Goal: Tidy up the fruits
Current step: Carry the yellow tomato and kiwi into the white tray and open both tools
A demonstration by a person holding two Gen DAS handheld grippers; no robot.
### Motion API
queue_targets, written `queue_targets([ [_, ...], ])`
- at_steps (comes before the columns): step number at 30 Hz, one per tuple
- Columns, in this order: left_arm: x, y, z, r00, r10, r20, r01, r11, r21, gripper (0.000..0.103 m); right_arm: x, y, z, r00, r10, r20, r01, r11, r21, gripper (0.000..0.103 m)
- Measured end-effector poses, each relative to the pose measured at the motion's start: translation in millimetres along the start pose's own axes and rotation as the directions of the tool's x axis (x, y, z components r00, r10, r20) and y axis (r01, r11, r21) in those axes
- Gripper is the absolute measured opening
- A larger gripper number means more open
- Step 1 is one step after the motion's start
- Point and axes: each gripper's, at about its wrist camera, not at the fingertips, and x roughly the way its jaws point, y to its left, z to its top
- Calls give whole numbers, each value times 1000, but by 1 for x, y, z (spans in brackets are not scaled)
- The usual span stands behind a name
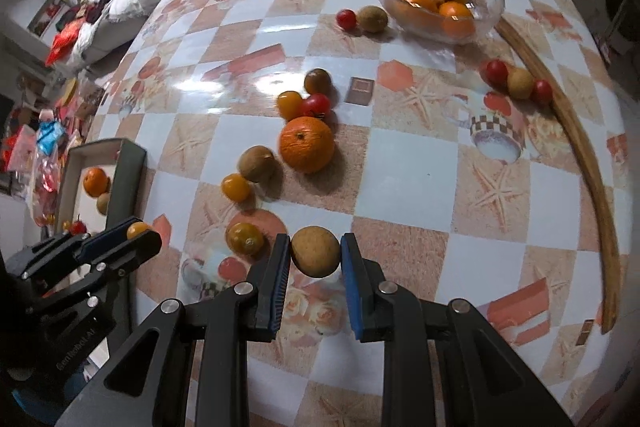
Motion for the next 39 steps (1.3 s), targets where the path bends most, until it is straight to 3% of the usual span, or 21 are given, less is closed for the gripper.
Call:
queue_targets([
  [21,-54,69,-47,997,73,32,-68,987,-142,22,-24,85,-3,999,38,9,-36,983,-181,28],
  [39,-80,152,-130,983,177,-42,-180,915,-361,22,0,196,-12,987,135,-87,-158,920,-359,28],
])
